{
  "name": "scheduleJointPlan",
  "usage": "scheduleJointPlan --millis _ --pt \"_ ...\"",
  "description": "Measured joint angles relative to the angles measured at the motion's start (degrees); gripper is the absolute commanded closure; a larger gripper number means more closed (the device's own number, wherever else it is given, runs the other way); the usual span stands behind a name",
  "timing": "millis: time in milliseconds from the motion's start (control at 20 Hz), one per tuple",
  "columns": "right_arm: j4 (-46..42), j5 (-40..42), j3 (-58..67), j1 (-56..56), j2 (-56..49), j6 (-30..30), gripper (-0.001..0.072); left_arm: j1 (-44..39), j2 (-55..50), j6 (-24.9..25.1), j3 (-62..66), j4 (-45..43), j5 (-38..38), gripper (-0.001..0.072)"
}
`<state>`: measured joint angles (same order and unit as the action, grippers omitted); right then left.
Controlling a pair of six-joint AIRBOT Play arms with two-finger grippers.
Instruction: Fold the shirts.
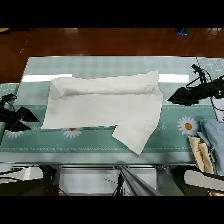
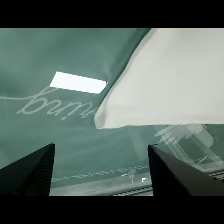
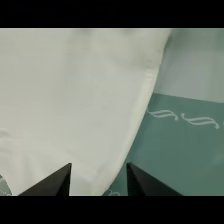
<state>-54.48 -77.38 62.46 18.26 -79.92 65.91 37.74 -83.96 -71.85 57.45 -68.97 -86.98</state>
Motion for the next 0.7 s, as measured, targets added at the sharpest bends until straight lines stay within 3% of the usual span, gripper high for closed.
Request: scheduleJointPlan --millis 300,600,700 --pt "1.99 -0.17 -0.44 0.11 0.11 -0.52 0.0276 -3.98 -3.65 1.05 -1.42 2.58 3.26 0.007" --pt "4.52 -1.99 -0.48 0.09 0.13 -0.61 0.0276 -8.11 -7.28 -0.26 -2.34 5.79 5.66 0.064" --pt "4.94 -2.62 -0.48 0.11 0.13 -0.63 0.0276 -8.5 -7.69 -0.46 -2.4 5.84 6.21 0.068"
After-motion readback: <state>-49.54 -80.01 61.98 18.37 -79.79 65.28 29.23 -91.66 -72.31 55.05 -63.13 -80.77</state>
